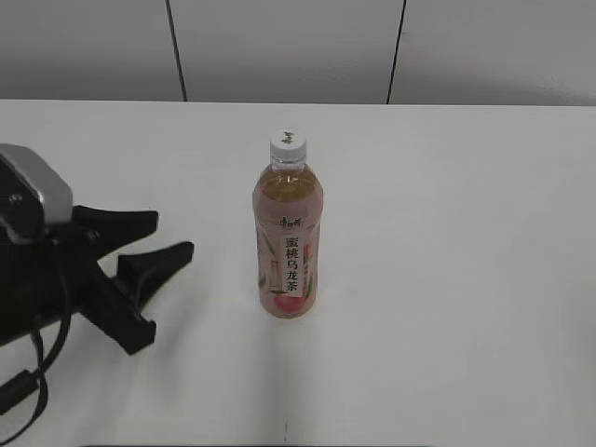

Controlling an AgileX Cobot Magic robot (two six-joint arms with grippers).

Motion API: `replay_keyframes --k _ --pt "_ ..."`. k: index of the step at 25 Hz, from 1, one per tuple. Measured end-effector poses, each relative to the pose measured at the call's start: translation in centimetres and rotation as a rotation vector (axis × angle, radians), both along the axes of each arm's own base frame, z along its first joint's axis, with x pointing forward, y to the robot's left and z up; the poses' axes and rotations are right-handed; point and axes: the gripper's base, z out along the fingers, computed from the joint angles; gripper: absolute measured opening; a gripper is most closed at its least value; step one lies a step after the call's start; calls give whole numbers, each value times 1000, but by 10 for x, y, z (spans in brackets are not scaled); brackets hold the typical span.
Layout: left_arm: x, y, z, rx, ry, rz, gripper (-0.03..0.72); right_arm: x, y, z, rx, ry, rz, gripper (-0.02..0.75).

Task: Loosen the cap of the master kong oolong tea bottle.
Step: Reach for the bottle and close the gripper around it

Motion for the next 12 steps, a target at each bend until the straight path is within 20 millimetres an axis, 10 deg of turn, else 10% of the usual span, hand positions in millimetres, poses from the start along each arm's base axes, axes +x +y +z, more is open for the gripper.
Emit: replay_keyframes --k 12 --pt "1 -11 -41 -66 94 -91 577 0 0 0 0 0 0 430"
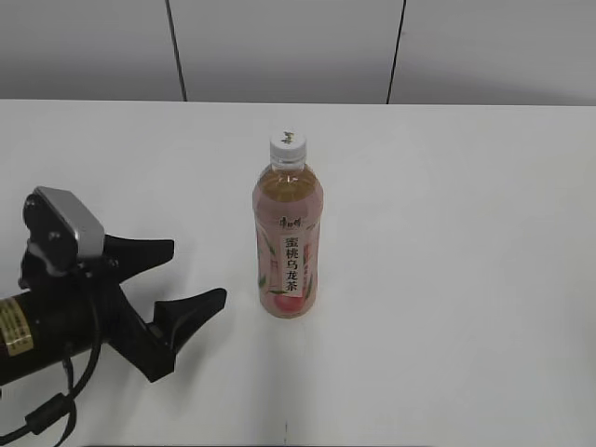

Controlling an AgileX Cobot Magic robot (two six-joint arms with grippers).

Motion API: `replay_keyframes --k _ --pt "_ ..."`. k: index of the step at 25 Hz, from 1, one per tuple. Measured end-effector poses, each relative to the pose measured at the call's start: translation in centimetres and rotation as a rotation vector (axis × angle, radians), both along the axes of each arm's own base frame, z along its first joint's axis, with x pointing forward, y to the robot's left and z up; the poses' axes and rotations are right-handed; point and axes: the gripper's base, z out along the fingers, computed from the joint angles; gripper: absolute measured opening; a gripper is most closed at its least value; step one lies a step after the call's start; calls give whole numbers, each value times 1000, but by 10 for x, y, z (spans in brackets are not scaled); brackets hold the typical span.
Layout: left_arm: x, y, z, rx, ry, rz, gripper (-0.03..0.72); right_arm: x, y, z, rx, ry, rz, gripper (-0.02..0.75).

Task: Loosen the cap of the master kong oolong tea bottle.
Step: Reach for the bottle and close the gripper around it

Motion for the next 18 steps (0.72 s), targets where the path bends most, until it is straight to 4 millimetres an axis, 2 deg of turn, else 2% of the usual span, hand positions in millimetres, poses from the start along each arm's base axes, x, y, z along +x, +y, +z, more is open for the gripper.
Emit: replay_keyframes --k 5,11,18 --pt "7 -9 -9 6 10 -78 585 0 0 0 0 0 0 430" --pt "9 -13 -7 0 -10 -121 585 0 0 0 0 0 0 430" --pt "21 -34 3 -27 -88 -181 585 0 0 0 0 -2 0 430"
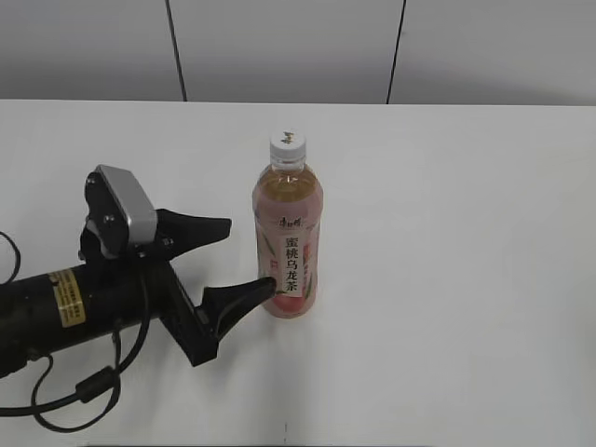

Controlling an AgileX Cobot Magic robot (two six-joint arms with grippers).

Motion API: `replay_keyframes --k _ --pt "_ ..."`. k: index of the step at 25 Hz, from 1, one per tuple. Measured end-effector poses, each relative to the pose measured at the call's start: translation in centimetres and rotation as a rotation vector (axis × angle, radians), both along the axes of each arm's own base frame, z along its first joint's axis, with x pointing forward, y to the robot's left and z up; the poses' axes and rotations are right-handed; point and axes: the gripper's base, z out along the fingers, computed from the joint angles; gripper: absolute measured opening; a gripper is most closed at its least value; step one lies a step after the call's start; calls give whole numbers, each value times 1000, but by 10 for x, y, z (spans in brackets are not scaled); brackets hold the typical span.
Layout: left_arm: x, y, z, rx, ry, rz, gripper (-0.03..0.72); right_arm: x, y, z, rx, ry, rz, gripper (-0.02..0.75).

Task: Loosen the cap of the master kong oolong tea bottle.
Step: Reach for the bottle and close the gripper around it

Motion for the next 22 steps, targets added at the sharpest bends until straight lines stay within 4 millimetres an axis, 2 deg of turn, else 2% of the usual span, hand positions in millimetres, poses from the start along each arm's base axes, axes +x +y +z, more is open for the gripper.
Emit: replay_keyframes --k 5,16,22 --pt "11 -3 6 -20 -32 26 585 0 0 0 0 -4 0 430" --pt "30 -17 21 -70 -98 -31 588 0 0 0 0 -5 0 430" --pt "31 -20 20 -76 -91 -66 588 0 0 0 0 -5 0 430"
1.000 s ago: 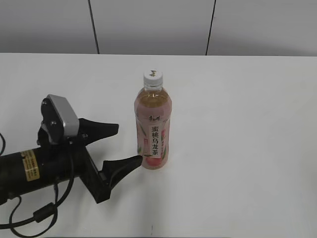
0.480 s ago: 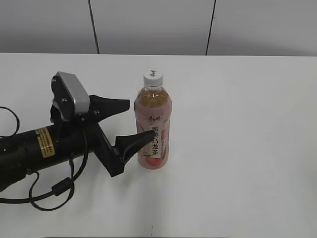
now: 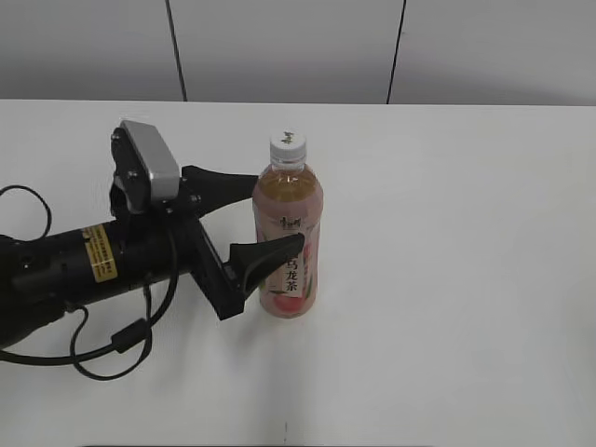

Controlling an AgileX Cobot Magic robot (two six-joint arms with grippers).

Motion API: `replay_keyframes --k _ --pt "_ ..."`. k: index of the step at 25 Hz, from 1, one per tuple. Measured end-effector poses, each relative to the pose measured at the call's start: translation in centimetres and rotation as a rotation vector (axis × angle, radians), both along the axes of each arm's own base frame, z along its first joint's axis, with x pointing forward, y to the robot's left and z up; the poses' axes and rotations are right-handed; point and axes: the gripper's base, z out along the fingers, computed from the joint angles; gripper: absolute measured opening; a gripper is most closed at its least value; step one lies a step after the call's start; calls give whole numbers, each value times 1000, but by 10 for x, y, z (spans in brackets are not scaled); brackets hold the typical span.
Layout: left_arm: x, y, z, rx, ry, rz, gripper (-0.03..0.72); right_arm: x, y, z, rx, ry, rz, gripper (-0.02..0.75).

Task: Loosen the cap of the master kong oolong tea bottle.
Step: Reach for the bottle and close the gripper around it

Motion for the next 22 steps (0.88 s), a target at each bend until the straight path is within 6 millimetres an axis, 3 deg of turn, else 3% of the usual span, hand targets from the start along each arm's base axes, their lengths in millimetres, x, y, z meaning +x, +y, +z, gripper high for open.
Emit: replay_keyframes --k 10,18,22 --pt "4 -2 -19 20 58 -2 588 0 0 0 0 0 0 430" --pt "13 -7 -13 4 22 -9 580 0 0 0 0 0 0 430" --pt "13 -8 -13 7 20 -20 529 0 0 0 0 0 0 430"
